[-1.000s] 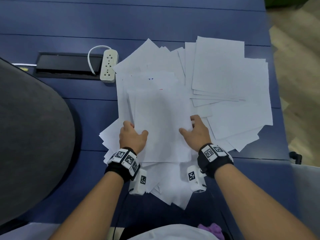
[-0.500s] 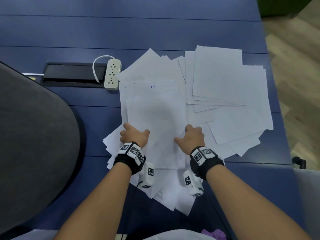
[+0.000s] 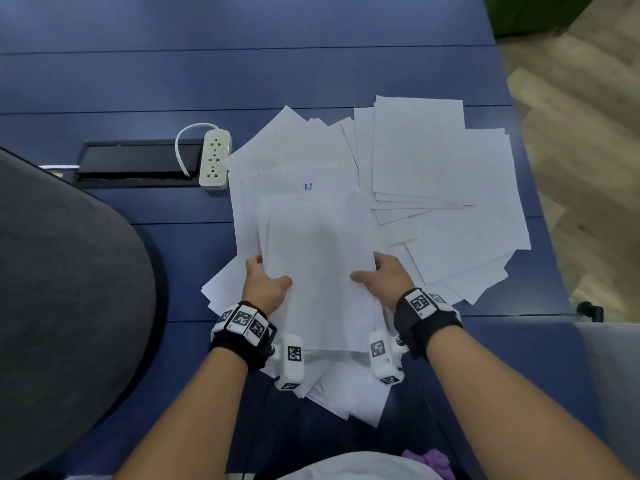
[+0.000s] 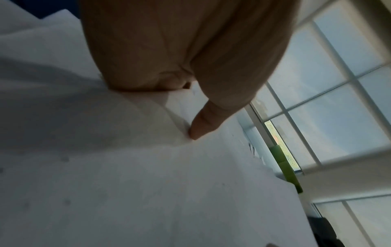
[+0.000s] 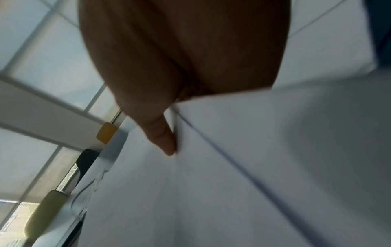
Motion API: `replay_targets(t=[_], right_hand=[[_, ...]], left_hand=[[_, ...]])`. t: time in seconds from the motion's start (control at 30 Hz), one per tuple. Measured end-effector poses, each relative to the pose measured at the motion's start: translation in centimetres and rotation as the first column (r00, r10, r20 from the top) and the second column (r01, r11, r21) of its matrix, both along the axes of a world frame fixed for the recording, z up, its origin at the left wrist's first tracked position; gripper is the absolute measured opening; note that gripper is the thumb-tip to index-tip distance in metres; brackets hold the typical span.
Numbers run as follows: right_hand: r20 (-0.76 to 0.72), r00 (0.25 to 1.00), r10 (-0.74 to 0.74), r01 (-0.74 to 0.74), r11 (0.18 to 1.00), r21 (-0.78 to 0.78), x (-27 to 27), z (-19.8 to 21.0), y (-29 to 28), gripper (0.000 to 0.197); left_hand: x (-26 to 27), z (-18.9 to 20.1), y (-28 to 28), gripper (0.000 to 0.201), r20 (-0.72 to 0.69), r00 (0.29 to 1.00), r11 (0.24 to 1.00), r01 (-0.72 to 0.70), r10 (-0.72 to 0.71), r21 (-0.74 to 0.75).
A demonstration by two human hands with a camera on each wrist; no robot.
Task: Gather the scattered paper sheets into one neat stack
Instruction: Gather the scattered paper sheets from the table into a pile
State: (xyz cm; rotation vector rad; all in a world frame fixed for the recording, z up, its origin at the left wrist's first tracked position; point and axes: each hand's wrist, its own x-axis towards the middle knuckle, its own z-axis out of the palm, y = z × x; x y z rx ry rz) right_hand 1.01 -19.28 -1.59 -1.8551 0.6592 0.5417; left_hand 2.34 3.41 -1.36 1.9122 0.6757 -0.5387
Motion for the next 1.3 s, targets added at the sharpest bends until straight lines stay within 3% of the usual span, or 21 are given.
replay_targets(t=[0.03, 0.1, 0.23, 0.3, 0.43, 0.5, 0.6, 0.67, 0.73, 0.8, 0.87, 0.9, 0.97, 1.1, 1.2, 1.3], right_hand=[[-0.004, 1.000, 0.012, -0.012, 1.000, 0.028, -0.5, 0.1, -0.6, 0.018], [0.005, 1.000, -0.013, 0.013, 0.994, 0.111, -1.6, 0.5, -1.8, 0.012], [0.003, 0.998, -0.056, 0.054, 0.982, 0.181, -4.0, 1.0, -5.6, 0.020], [0.004, 0.996, -0.091, 0.089, 0.983, 0.161, -5.0, 0.5, -7.7, 0.037], [0.003, 0.984, -0.178, 0.178, 0.982, 0.071, -7.2, -1.1, -11.8, 0.035], [0.015, 0.976, -0.219, 0.218, 0.974, 0.056, -8.4, -0.9, -13.5, 0.036], [0.050, 0.954, -0.295, 0.287, 0.949, 0.129, -9.6, -0.3, -16.2, 0.040], [0.074, 0.942, -0.328, 0.312, 0.934, 0.171, -10.0, 0.0, -17.9, 0.040], [0.070, 0.945, -0.320, 0.301, 0.933, 0.198, -9.8, -0.1, -19.3, 0.039], [0.061, 0.958, -0.280, 0.264, 0.945, 0.193, -9.4, 0.0, -20.2, 0.037], [0.054, 0.969, -0.241, 0.232, 0.963, 0.135, -9.2, -0.3, -21.2, 0.032], [0.048, 0.970, -0.237, 0.233, 0.969, 0.085, -9.1, -0.6, -21.7, 0.028], [0.035, 0.963, -0.266, 0.267, 0.964, -0.009, -9.5, -1.3, -23.0, 0.027], [-0.012, 0.947, -0.320, 0.318, 0.943, -0.103, -11.3, -2.5, -25.1, 0.047], [-0.029, 0.953, -0.303, 0.289, 0.930, -0.227, -13.1, -2.5, -26.8, 0.026], [-0.035, 0.953, -0.300, 0.276, 0.911, -0.307, -14.1, -1.9, -28.3, 0.019]], left_hand=[[-0.4, -0.2, -0.2, 0.052, -0.002, 1.000, 0.999, 0.020, -0.020, -0.033], [-1.3, -0.2, -0.7, 0.043, 0.034, 0.999, 0.993, 0.034, -0.030, -0.110], [-3.0, 0.3, -3.3, 0.050, 0.132, 0.991, 0.972, 0.067, -0.037, -0.227], [-3.5, 0.2, -5.2, 0.051, 0.121, 0.984, 0.963, 0.155, -0.131, -0.219], [-4.5, -0.5, -9.2, 0.048, 0.030, 0.888, 0.887, 0.455, -0.459, 0.082], [-4.9, -0.3, -11.2, 0.051, -0.036, 0.856, 0.827, 0.508, -0.516, 0.241], [-4.5, 0.5, -12.9, 0.060, 0.058, 0.870, 0.834, 0.448, -0.490, 0.323], [-3.7, 0.8, -13.4, 0.073, 0.158, 0.901, 0.912, 0.385, -0.405, 0.145], [-2.9, 1.1, -14.3, 0.079, 0.130, 0.933, 0.931, 0.349, -0.335, -0.104], [-2.4, 0.9, -15.8, 0.066, 0.073, 0.950, 0.926, 0.311, -0.303, -0.214], [-3.0, 0.5, -17.8, 0.045, 0.050, 0.945, 0.924, 0.325, -0.322, -0.201], [-3.6, 0.2, -18.8, 0.044, 0.040, 0.936, 0.920, 0.350, -0.348, -0.176], [-5.3, -0.2, -21.0, 0.057, 0.012, 0.921, 0.909, 0.386, -0.389, -0.158], [-8.4, -0.2, -24.9, 0.064, 0.001, 0.928, 0.919, 0.368, -0.372, -0.142], [-10.4, -0.9, -26.0, 0.070, -0.041, 0.916, 0.913, 0.393, -0.399, -0.106], [-10.8, -1.4, -26.0, 0.026, -0.023, 0.903, 0.903, 0.429, -0.429, -0.006]])
